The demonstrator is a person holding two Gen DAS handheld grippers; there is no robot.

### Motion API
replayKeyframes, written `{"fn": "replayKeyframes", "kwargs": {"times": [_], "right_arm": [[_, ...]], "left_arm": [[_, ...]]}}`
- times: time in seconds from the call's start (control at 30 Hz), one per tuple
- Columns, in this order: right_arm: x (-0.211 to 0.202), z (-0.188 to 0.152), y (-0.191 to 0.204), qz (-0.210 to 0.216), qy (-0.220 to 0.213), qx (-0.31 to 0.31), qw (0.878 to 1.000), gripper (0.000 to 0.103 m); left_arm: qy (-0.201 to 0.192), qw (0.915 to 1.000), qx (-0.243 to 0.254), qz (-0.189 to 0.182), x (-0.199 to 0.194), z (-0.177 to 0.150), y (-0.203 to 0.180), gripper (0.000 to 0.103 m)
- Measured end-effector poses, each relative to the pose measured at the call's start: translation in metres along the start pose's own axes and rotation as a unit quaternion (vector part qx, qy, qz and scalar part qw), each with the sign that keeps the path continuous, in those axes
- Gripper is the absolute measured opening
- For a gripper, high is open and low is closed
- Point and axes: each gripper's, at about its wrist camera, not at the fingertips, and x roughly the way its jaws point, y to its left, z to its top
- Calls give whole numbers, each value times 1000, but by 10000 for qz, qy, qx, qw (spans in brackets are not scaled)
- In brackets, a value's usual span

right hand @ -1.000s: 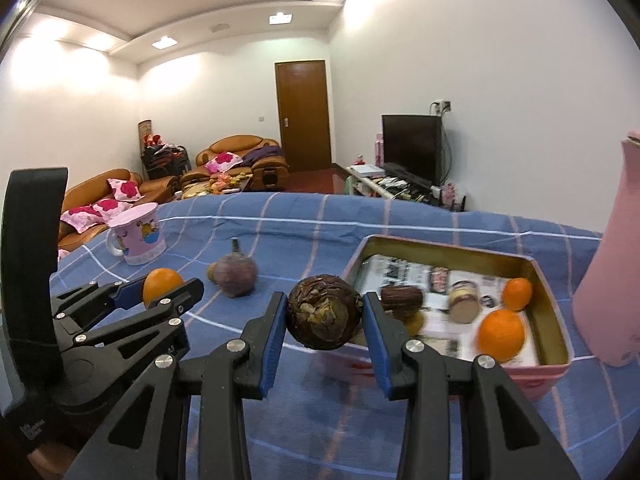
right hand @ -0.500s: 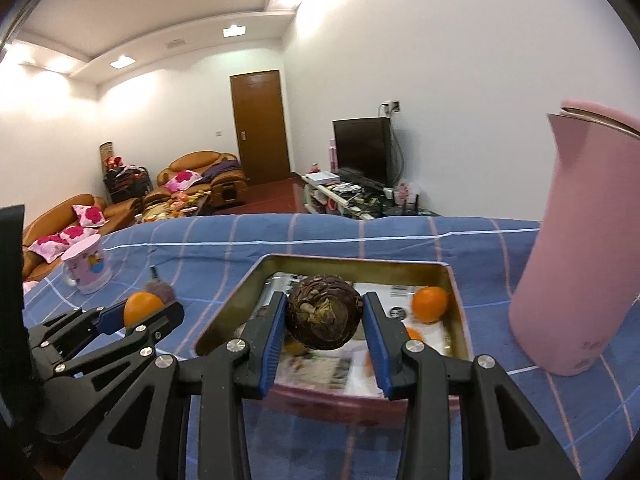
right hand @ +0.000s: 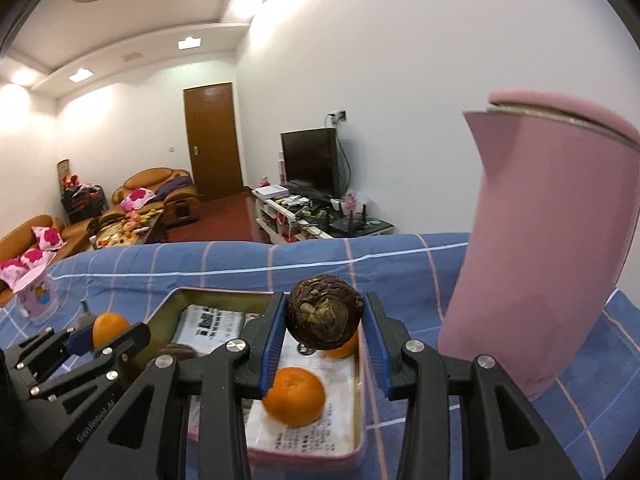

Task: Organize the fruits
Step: 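Carry the orange with the left tool while the right tool carries the cake over the tin, then release the orange into the tin with the left tool while the right tool releases the cake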

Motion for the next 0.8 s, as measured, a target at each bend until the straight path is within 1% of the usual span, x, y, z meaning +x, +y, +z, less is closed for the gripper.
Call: {"fn": "replayKeyframes", "kwargs": {"times": [0.1,0.33,0.5,0.63,0.7,0.8], "right_arm": [[9,2,-6,-83,56,69,9999,40],[32,5,-13,-60,320,205,9993,40],[45,4,-10,38,552,161,9983,40],[54,4,-10,105,696,218,9973,40],[60,3,-8,179,822,206,9962,40],[64,3,-6,264,882,190,9956,40]], "left_arm": [[24,10000,42,-65,9,7,-9,36],[256,9996,129,49,30,15,-17,36],[382,9990,205,86,42,19,-22,36],[567,9980,267,130,55,18,-27,36],[592,9976,315,170,57,19,-28,36],[632,9974,297,178,59,19,-28,37]]}}
